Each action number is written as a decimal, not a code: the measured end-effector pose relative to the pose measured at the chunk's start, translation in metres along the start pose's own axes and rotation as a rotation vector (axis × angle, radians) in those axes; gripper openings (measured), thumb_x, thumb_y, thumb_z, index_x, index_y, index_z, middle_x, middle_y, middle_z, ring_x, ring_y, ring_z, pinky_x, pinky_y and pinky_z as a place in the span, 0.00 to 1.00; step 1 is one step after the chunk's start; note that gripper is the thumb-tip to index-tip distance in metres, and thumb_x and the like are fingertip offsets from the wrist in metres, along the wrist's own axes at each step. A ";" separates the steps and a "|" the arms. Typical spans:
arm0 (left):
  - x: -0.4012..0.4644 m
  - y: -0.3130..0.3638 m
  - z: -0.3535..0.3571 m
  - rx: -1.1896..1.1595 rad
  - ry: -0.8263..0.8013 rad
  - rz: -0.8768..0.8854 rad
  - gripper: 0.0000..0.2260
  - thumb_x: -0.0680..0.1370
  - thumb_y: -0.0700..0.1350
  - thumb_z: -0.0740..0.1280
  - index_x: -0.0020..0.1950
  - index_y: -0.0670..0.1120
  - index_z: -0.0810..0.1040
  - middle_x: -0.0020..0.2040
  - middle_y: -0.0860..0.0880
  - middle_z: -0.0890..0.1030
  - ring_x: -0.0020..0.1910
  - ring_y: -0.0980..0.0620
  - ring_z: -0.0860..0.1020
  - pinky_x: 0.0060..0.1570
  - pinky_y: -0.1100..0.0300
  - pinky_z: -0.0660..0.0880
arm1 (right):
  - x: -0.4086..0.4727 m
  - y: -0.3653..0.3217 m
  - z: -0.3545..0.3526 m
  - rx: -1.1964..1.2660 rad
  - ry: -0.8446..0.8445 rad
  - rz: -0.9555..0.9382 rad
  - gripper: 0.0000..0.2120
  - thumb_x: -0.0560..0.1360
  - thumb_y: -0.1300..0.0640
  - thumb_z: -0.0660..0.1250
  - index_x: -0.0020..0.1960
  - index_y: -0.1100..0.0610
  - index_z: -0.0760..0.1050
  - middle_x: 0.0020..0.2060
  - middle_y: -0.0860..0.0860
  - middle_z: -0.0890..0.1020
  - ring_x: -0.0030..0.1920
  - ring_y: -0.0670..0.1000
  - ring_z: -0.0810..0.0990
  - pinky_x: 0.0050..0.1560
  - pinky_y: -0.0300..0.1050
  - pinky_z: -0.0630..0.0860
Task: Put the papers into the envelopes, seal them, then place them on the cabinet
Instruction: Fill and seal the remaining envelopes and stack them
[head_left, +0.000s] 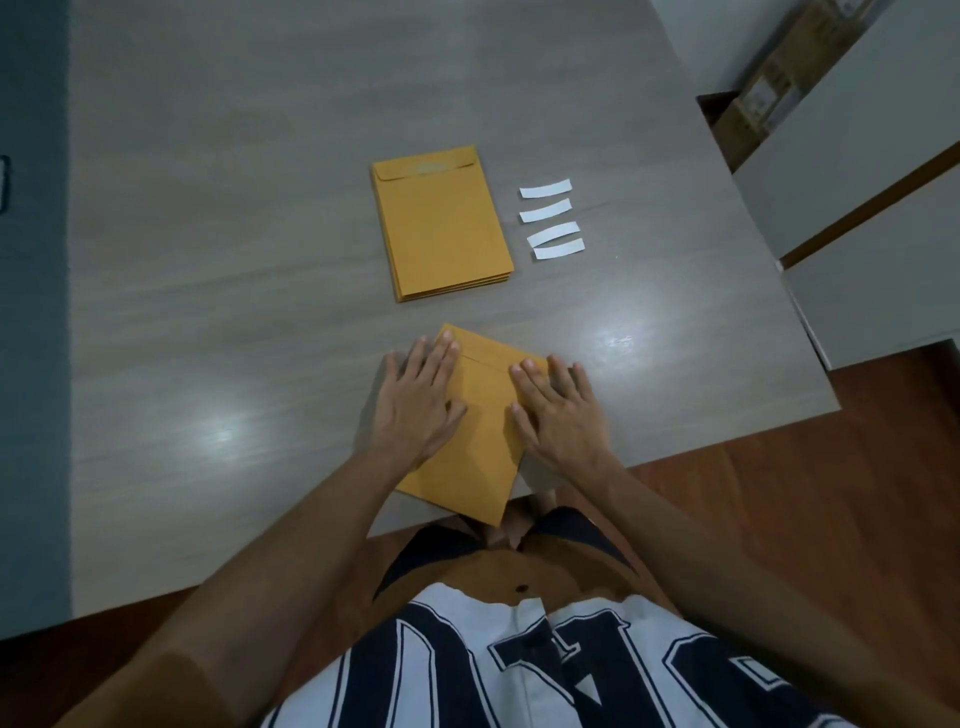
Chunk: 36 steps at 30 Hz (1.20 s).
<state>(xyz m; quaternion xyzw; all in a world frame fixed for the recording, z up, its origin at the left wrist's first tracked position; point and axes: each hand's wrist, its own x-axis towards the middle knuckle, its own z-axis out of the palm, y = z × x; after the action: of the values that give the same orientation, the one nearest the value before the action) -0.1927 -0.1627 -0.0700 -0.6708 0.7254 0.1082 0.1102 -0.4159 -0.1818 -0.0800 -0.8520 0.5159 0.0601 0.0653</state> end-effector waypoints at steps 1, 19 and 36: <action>0.000 0.000 0.001 -0.002 0.001 -0.005 0.34 0.79 0.61 0.49 0.80 0.46 0.44 0.81 0.50 0.45 0.79 0.46 0.47 0.74 0.40 0.51 | -0.005 0.006 0.000 -0.008 -0.002 0.001 0.27 0.81 0.41 0.51 0.77 0.50 0.61 0.73 0.49 0.69 0.76 0.59 0.60 0.75 0.60 0.54; 0.002 0.050 -0.004 -0.096 0.000 0.100 0.28 0.82 0.59 0.42 0.80 0.52 0.43 0.80 0.55 0.44 0.79 0.53 0.43 0.75 0.41 0.43 | -0.010 0.012 -0.003 -0.033 0.048 0.024 0.26 0.80 0.43 0.49 0.73 0.52 0.68 0.68 0.49 0.75 0.74 0.61 0.64 0.73 0.63 0.60; 0.004 0.012 -0.006 -0.143 -0.005 -0.132 0.28 0.81 0.57 0.49 0.80 0.51 0.50 0.80 0.54 0.51 0.79 0.48 0.49 0.73 0.36 0.50 | 0.014 0.007 -0.025 0.121 0.251 0.117 0.08 0.75 0.53 0.68 0.48 0.55 0.83 0.36 0.54 0.84 0.50 0.58 0.78 0.49 0.51 0.75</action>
<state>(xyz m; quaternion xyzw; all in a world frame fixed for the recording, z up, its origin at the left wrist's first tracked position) -0.2048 -0.1672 -0.0655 -0.7228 0.6699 0.1541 0.0708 -0.4148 -0.2019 -0.0579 -0.8158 0.5715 -0.0745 0.0476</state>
